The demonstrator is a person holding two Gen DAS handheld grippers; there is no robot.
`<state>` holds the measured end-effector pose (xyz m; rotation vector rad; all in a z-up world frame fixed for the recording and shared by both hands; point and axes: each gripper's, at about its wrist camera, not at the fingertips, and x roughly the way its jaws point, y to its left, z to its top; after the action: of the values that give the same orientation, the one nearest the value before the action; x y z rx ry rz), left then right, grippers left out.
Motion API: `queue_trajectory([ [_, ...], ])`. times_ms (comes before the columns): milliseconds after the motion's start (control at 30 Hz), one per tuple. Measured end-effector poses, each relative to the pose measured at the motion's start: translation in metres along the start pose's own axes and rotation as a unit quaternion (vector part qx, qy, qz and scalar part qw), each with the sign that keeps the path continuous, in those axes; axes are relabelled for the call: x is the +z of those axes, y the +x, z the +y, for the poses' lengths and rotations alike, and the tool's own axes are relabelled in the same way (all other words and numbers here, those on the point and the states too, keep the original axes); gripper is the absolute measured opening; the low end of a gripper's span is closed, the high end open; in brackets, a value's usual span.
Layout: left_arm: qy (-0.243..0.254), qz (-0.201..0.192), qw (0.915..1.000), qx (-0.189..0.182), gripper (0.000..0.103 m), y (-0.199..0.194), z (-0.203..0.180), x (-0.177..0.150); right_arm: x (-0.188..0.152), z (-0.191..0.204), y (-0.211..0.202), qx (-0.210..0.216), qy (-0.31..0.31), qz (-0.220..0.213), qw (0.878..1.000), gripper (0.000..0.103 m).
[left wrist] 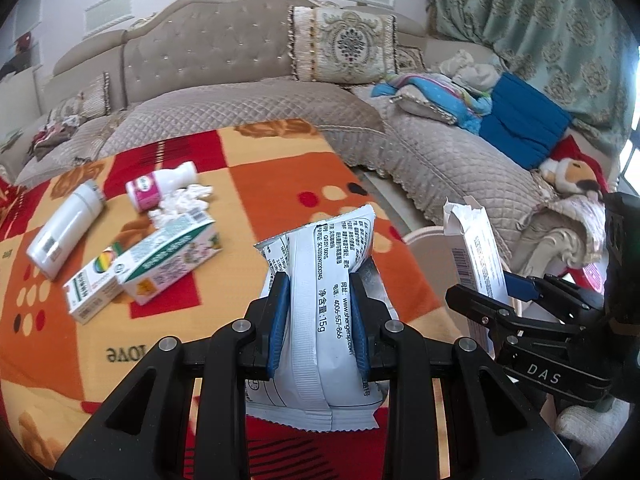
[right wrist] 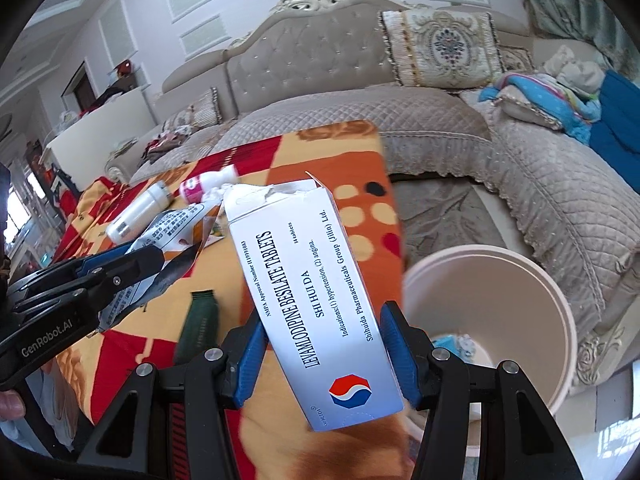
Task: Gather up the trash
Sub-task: 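Carry both items over the white bucket and open both tools to drop them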
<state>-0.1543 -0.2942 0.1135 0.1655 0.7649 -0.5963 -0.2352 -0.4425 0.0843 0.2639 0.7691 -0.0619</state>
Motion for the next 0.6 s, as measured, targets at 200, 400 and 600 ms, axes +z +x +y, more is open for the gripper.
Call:
queue_trajectory([
  [200, 0.020, 0.014, 0.9995, -0.022, 0.026, 0.014, -0.033, 0.004, -0.006, -0.031, -0.007, -0.020, 0.025, 0.002, 0.999, 0.054],
  [400, 0.042, 0.027, 0.9980, -0.039, 0.026, 0.029, -0.067, 0.004, -0.014, -0.064, -0.010, -0.042, 0.053, 0.009, 0.998, 0.054],
  [600, 0.054, 0.044, 0.9962, -0.052, 0.026, 0.046, -0.092, 0.003, -0.023, -0.090, -0.009, -0.055, 0.075, 0.017, 0.996, 0.054],
])
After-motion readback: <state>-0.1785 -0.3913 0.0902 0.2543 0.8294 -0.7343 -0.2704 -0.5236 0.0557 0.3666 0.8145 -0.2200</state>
